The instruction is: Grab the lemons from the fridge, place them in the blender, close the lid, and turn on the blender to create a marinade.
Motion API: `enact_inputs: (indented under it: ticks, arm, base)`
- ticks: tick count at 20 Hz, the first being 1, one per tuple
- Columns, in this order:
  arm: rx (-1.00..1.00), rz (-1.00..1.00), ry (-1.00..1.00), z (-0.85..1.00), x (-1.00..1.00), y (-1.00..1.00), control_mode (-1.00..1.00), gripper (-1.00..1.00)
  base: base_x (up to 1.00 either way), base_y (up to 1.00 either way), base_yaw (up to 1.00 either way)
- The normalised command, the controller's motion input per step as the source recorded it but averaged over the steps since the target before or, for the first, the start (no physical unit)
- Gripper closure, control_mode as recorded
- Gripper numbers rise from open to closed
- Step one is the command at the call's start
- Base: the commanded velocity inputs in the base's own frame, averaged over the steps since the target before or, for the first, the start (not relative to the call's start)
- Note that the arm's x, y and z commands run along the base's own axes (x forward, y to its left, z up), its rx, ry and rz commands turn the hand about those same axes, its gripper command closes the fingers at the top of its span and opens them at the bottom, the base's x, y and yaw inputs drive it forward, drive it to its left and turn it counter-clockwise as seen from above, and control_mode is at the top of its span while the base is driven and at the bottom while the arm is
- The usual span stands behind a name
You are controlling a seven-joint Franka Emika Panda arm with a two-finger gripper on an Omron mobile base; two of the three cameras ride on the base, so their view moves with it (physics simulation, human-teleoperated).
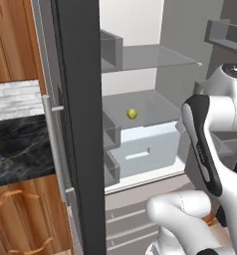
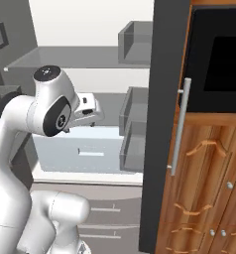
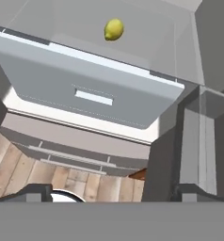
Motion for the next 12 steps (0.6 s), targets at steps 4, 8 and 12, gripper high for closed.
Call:
enact_inputs:
  ticks: [4,8,12]
  arm:
    - [-0.01,-0.01,0.0,0.0,0.07,0.17,-1.0,-1.0]
    - [0.0,-0.13,0.0,-0.06,0.75,0.68,-1.0,-1.0]
    - [0.14,-0.26,0.0,-0.1,1.0,0.38,-1.0,-1.0]
  base:
    - [0.17,0.38,-0.01]
    - [0.0,0.0,0.0]
    - [0.0,0.0,0.0]
